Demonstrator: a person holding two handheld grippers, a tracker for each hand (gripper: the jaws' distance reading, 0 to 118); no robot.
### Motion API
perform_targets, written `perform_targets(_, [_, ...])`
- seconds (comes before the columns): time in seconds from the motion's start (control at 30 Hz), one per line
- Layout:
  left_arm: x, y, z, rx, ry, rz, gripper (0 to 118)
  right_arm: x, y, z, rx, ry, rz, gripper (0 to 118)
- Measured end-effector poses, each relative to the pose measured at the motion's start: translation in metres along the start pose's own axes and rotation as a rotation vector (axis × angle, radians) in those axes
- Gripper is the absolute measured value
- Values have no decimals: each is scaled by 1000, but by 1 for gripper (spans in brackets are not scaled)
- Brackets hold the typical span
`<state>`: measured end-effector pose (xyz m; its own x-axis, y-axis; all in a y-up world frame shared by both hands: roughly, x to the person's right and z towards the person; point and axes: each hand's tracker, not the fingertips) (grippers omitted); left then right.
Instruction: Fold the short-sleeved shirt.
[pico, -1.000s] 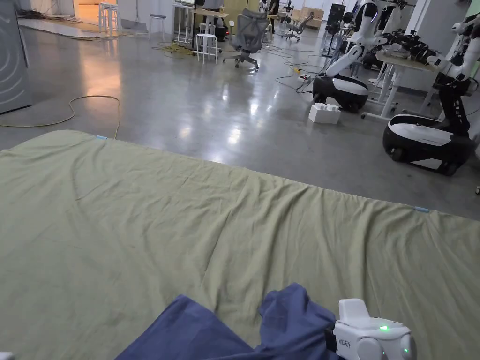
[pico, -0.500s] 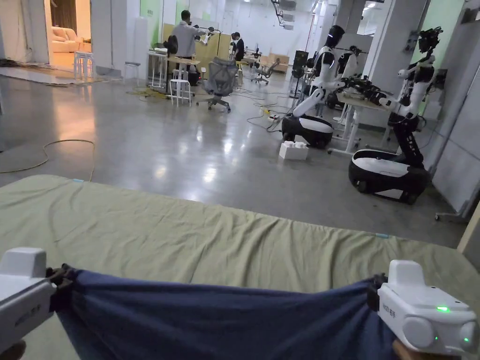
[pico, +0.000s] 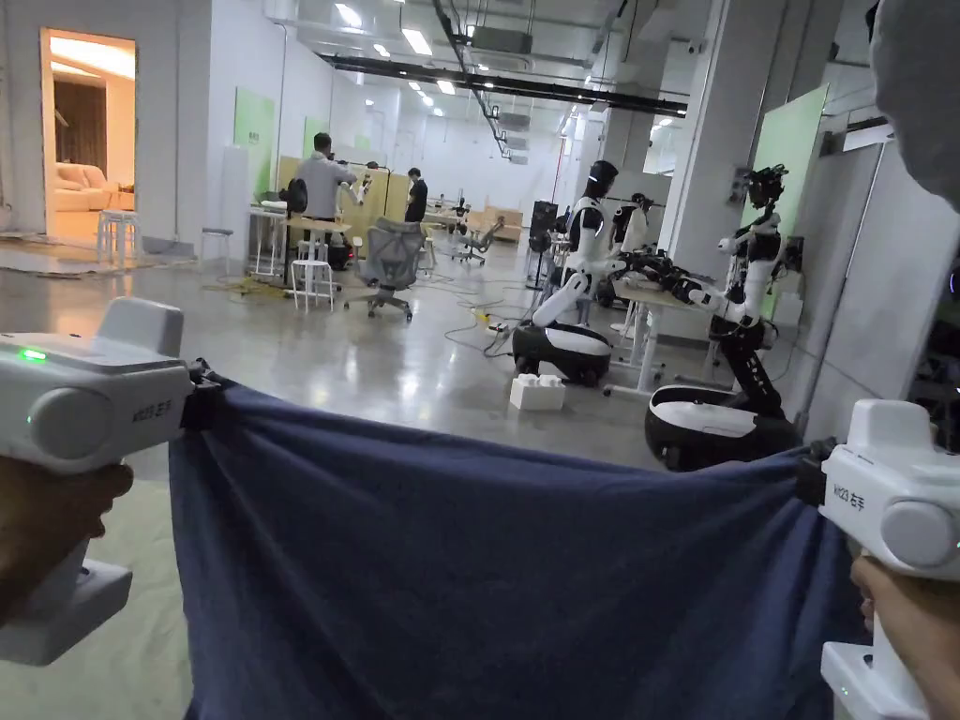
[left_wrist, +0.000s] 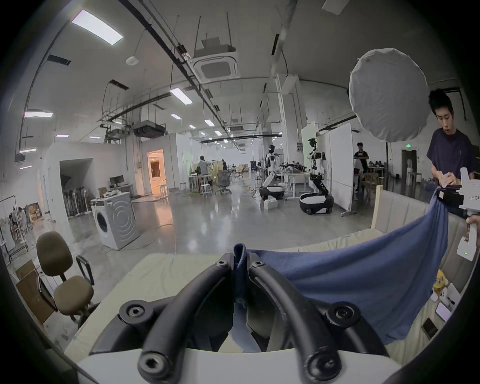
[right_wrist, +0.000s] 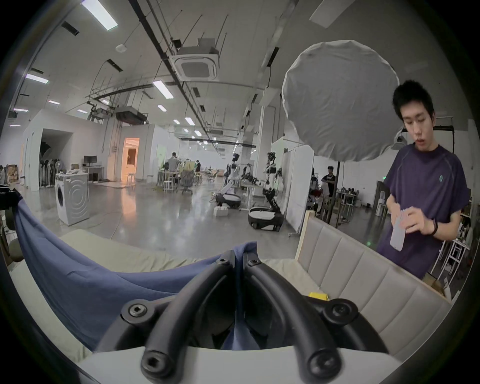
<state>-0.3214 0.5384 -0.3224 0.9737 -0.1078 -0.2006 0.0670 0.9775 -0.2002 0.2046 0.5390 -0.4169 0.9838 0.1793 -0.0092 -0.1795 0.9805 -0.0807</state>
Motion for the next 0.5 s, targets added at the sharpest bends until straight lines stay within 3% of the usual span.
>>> perform_targets(0.27, [-6,58,-32,25,3,53,8,5,67,-26,65,-10,1,5])
perform_targets(0.4, [-16,73,-59,8,11,98,8,-1,85,-42,46,6,-49,5])
perform_targets(0.5, [-22,82,-73,3,13,109,8,-9,96,-52,83,4,43,5])
